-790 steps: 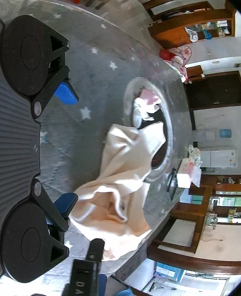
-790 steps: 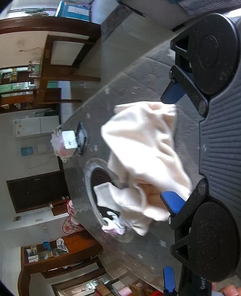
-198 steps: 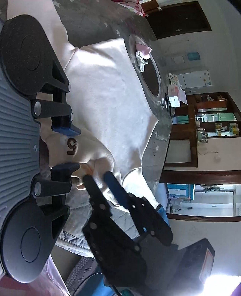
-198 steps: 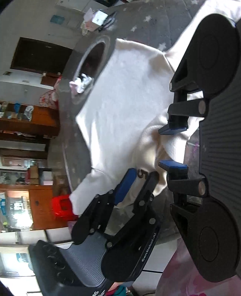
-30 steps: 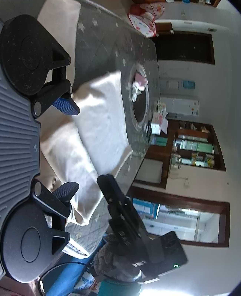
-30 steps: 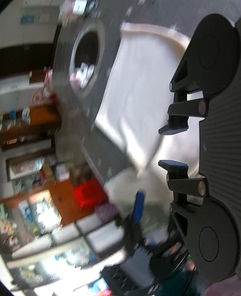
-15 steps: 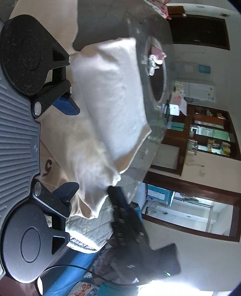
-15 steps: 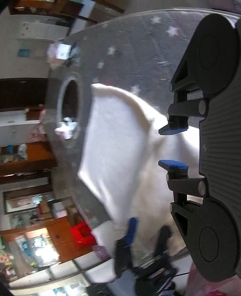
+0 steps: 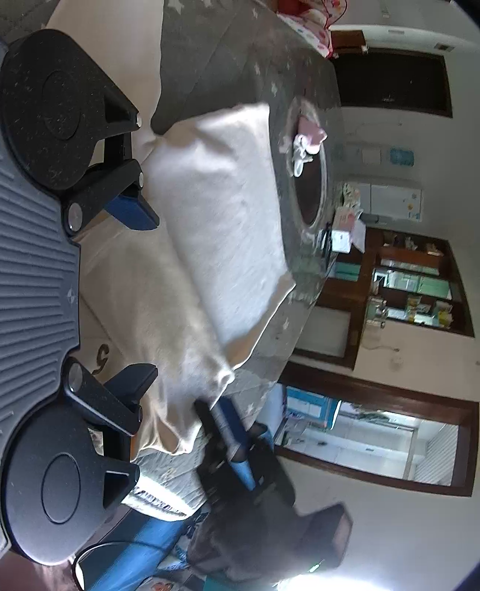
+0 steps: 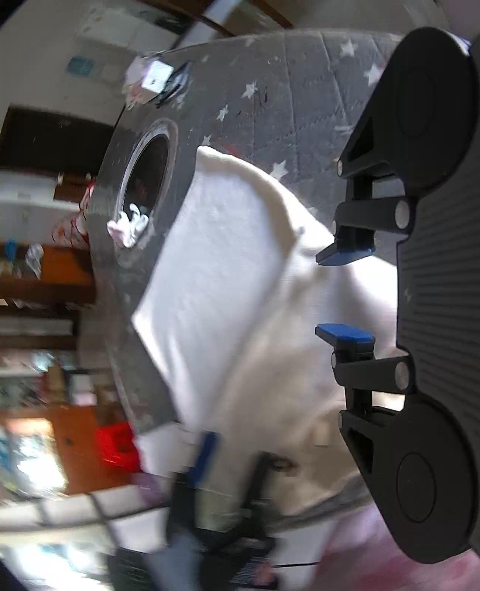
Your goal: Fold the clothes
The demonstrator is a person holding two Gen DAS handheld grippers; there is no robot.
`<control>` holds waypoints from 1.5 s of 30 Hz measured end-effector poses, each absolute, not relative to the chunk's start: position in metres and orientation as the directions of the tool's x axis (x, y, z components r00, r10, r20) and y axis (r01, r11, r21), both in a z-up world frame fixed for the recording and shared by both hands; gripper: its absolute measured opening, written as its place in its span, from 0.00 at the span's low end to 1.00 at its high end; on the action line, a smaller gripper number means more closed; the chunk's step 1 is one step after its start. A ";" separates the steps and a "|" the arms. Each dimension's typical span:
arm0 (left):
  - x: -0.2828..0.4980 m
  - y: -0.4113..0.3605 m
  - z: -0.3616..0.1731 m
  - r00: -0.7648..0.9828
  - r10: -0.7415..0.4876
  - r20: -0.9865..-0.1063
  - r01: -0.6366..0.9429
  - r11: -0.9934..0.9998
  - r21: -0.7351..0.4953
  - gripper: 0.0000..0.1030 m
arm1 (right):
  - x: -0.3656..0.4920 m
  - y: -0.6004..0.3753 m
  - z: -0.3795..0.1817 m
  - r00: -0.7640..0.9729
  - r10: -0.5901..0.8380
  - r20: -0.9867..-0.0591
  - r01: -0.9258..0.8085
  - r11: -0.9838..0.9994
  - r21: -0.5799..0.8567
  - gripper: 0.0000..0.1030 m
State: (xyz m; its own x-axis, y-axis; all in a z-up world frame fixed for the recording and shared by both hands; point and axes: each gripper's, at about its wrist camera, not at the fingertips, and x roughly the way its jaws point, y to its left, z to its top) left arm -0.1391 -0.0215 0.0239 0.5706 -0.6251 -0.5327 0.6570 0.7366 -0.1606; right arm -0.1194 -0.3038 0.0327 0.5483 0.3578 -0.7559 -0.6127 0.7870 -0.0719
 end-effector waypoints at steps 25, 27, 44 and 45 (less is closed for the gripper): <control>-0.137 0.069 0.032 0.815 -0.264 -0.515 0.227 0.964 -0.135 0.79 | -0.094 -0.197 0.022 0.485 0.551 -0.680 -0.776 0.629 -0.044 0.36; -0.134 0.086 0.031 0.836 -0.190 -0.515 0.144 0.981 -0.129 0.79 | -0.092 -0.188 0.017 0.469 0.562 -0.681 -0.787 0.616 -0.033 0.36; -0.086 0.168 0.010 0.823 0.063 -0.564 -0.210 0.957 -0.200 0.70 | -0.101 -0.192 0.029 0.500 0.572 -0.650 -0.763 0.647 -0.018 0.36; -0.086 0.170 0.009 0.825 0.066 -0.561 -0.213 0.956 -0.200 0.64 | -0.101 -0.193 0.029 0.503 0.571 -0.649 -0.760 0.650 -0.017 0.36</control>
